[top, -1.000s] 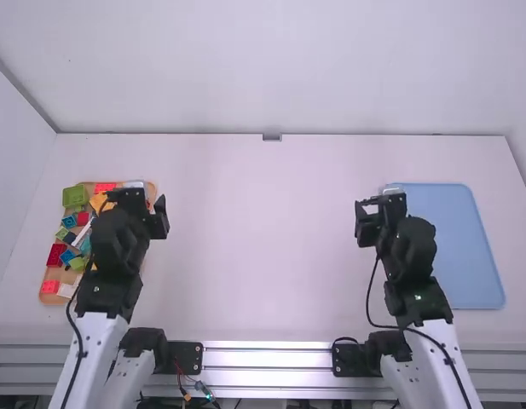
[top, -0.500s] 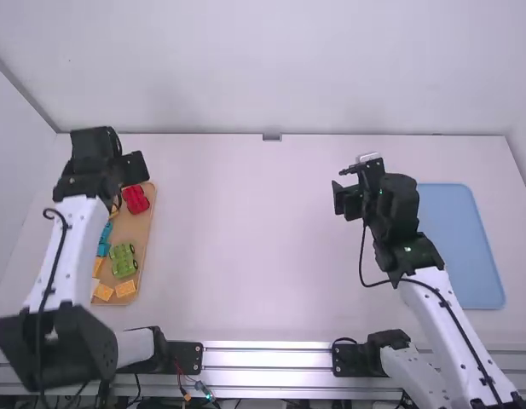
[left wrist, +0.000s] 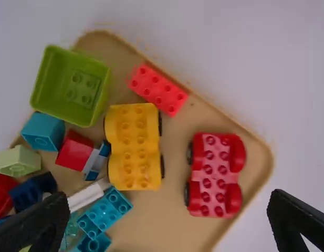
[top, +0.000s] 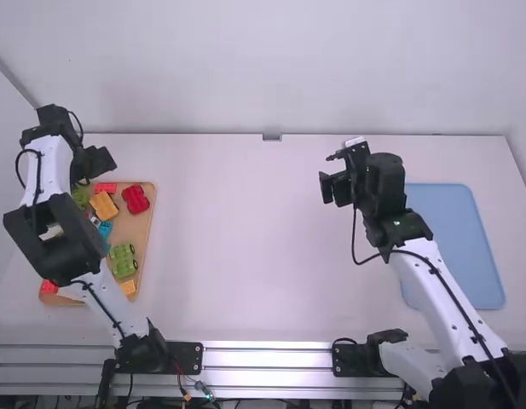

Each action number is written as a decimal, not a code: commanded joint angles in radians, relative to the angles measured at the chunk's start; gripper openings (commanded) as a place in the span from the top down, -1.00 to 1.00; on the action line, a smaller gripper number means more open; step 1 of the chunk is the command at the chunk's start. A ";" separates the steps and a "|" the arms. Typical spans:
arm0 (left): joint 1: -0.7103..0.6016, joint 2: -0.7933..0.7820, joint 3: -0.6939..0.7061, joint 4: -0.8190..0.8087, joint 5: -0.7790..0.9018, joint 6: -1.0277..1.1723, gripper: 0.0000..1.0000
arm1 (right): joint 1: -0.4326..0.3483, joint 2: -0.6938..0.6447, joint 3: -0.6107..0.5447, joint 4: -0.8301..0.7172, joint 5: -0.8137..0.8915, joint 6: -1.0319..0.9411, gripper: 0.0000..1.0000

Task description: Assemble lego blocks to make yellow taxi

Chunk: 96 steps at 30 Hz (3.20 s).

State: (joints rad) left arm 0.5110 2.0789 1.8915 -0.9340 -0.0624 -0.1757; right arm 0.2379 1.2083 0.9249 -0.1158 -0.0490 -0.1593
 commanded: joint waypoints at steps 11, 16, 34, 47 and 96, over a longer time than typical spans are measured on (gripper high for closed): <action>0.058 0.165 0.032 -0.015 0.028 0.019 -0.79 | 0.019 0.013 0.040 -0.005 -0.003 -0.002 -0.97; 0.058 0.182 0.021 -0.008 0.028 0.015 -0.60 | 0.027 0.013 0.040 -0.005 -0.003 -0.002 -0.97; 0.052 0.182 -0.175 0.128 0.069 0.042 -0.49 | 0.040 0.015 0.039 -0.005 -0.003 -0.002 -0.97; 0.052 0.182 -0.254 0.230 0.069 0.063 -0.22 | 0.044 0.015 0.039 -0.005 -0.003 -0.002 -0.97; -1.109 -0.188 -0.695 0.292 0.068 1.138 0.97 | -0.037 -0.270 0.039 -0.223 -0.033 0.073 -0.97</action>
State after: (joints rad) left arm -0.5880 1.8732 1.2083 -0.6373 0.0273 0.8257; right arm 0.2085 0.9649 0.9321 -0.3225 -0.0727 -0.1143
